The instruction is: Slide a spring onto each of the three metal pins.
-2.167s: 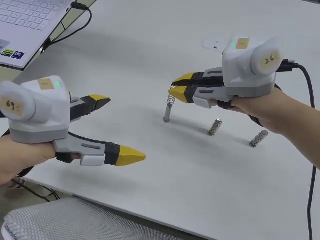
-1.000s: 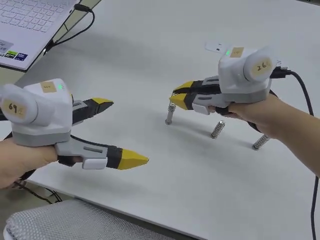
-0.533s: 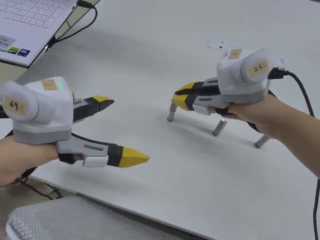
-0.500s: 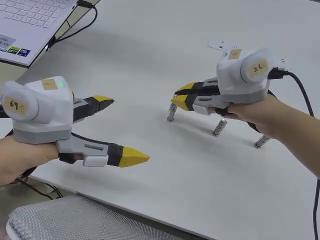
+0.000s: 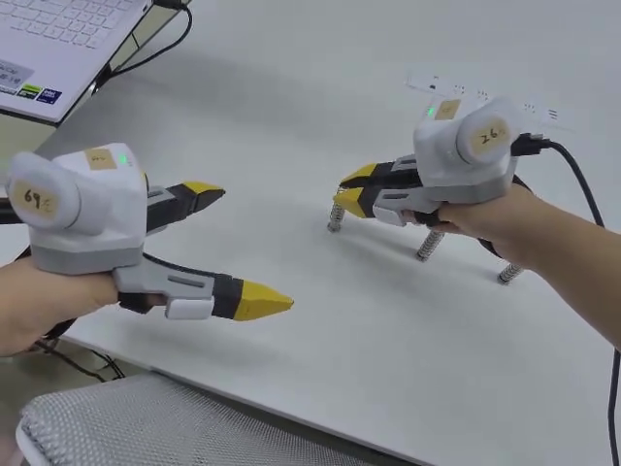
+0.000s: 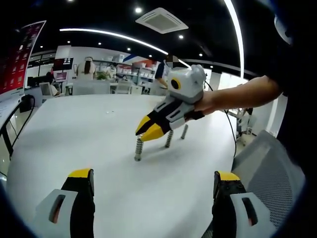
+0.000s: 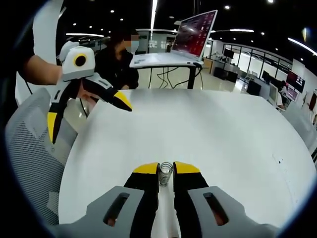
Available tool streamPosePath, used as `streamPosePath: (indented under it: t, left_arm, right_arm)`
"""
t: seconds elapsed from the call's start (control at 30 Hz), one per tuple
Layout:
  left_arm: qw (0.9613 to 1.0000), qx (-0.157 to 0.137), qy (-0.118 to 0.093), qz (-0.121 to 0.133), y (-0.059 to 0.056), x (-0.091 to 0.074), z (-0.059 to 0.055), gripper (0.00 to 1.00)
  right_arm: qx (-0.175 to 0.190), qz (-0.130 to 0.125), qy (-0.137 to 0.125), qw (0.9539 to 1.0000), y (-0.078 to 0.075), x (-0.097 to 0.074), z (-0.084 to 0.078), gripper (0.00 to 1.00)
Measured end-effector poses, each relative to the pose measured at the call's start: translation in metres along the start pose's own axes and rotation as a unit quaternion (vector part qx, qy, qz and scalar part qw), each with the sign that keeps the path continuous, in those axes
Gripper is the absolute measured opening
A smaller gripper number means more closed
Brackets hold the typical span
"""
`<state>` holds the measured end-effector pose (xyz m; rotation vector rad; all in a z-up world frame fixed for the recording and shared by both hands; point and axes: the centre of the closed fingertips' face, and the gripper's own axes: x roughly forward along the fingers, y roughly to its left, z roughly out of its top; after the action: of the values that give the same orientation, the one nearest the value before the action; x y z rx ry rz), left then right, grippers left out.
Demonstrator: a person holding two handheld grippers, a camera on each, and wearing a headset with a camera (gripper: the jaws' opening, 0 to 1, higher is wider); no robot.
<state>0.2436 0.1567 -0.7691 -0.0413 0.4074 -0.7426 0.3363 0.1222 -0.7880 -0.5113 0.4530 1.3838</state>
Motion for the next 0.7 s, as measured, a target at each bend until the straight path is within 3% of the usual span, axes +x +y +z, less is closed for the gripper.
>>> streamPosePath:
  t: [0.7]
  left_arm:
    - [1.0000, 0.005, -0.001, -0.003, 0.001, 0.005, 0.005, 0.98]
  right_arm:
    - [-0.008, -0.002, 0.017, 0.9998, 0.000, 0.007, -0.011, 0.08]
